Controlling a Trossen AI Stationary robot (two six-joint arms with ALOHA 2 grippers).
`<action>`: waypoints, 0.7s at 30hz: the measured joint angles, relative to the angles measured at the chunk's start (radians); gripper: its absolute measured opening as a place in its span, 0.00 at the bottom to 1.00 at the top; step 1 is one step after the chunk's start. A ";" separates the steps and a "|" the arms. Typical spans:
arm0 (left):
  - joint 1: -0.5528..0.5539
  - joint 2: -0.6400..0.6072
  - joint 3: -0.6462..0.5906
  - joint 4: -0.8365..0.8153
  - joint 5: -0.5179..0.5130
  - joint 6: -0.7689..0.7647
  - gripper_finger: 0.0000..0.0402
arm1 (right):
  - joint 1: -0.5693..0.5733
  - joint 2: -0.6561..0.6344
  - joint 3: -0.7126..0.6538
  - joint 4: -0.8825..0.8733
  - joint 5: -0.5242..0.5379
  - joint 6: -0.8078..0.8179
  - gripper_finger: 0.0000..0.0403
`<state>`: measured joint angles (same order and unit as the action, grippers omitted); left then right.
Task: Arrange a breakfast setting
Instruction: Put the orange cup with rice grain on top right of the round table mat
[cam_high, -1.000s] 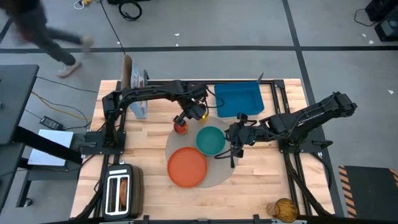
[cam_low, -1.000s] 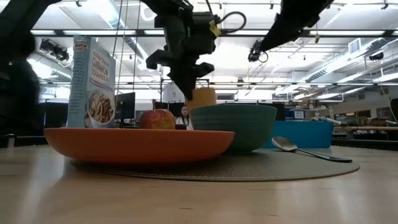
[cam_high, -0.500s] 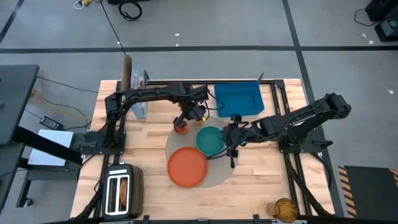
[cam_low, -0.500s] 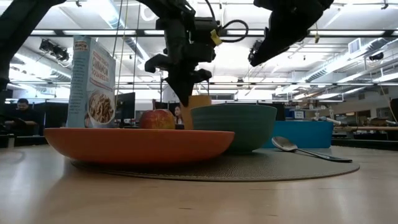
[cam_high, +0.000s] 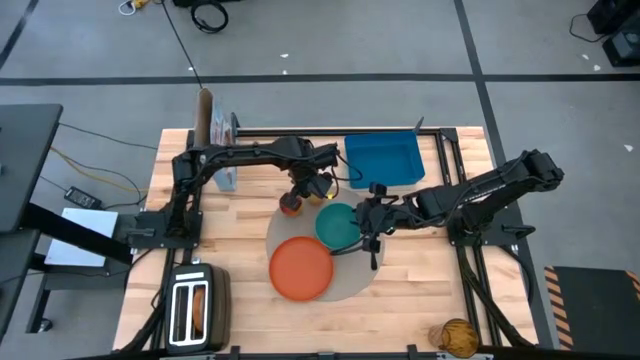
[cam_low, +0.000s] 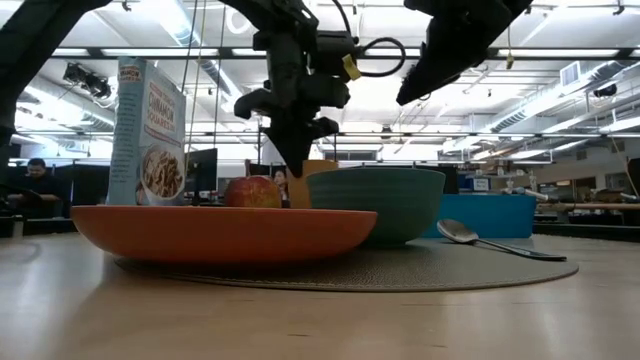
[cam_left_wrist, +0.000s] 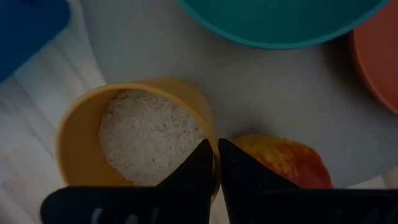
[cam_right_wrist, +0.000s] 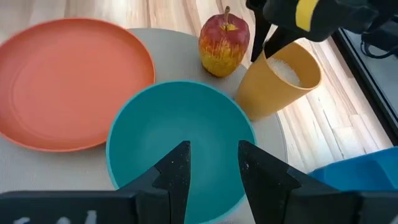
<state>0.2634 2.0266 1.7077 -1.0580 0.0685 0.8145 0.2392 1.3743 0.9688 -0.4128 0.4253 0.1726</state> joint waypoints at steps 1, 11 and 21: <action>0.000 0.000 0.000 0.001 -0.008 -0.018 0.10 | -0.003 0.000 0.000 0.001 0.000 0.008 0.35; 0.000 -0.009 0.000 -0.016 -0.022 -0.080 0.33 | -0.067 0.000 0.000 0.029 -0.079 -0.054 0.42; 0.009 -0.103 0.000 -0.049 -0.027 -0.113 0.36 | -0.149 0.016 0.000 0.084 -0.113 -0.189 0.49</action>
<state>0.2722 1.9240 1.7081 -1.1069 0.0411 0.7018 0.0905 1.3907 0.9688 -0.3290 0.3128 -0.0162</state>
